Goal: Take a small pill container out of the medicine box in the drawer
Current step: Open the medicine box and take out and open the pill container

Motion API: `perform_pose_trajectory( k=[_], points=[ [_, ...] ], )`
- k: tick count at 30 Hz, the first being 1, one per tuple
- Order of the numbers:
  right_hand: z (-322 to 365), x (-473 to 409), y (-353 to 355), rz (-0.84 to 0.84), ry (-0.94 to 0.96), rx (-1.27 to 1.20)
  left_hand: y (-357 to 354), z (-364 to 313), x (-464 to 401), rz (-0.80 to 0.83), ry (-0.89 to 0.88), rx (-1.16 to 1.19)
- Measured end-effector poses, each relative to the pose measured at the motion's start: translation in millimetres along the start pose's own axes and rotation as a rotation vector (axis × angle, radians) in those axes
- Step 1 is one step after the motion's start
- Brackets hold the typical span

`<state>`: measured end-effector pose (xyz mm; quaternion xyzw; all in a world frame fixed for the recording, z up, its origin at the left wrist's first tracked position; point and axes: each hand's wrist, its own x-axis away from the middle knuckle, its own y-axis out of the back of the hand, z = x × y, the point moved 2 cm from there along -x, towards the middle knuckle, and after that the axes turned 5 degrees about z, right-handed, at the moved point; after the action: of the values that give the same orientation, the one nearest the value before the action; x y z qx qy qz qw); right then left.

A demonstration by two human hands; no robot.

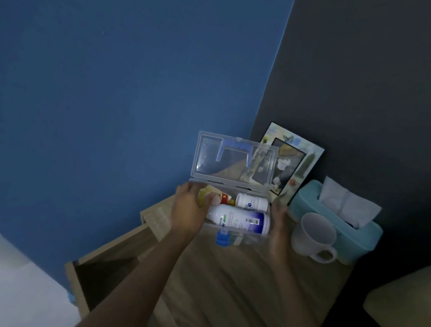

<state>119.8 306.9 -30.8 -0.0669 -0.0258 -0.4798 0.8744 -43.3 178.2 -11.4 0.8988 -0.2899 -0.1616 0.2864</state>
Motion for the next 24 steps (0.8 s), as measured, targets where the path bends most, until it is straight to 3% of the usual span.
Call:
perform_pose_trajectory(
  k=[5,11,15,21,24],
  points=[
    [-27.2,33.5,10.1,0.010,-0.005,0.066,-17.6,-12.6,-27.1,0.168,0.006,-0.417],
    [-23.5,41.7,11.2,0.041,-0.013,0.112,-24.1,-14.9,-39.6,0.269,0.171,-0.237],
    [-13.6,45.7,10.7,0.080,-0.026,0.155,-16.1,-14.3,-35.0,0.195,0.225,-0.118],
    [2.4,70.3,5.4,-0.034,0.211,0.233,11.3,-25.4,-1.0,0.004,0.158,0.244],
    [6.2,83.9,-9.5,0.003,0.224,0.158,12.7,-38.7,37.4,0.068,0.138,0.458]
  ],
)
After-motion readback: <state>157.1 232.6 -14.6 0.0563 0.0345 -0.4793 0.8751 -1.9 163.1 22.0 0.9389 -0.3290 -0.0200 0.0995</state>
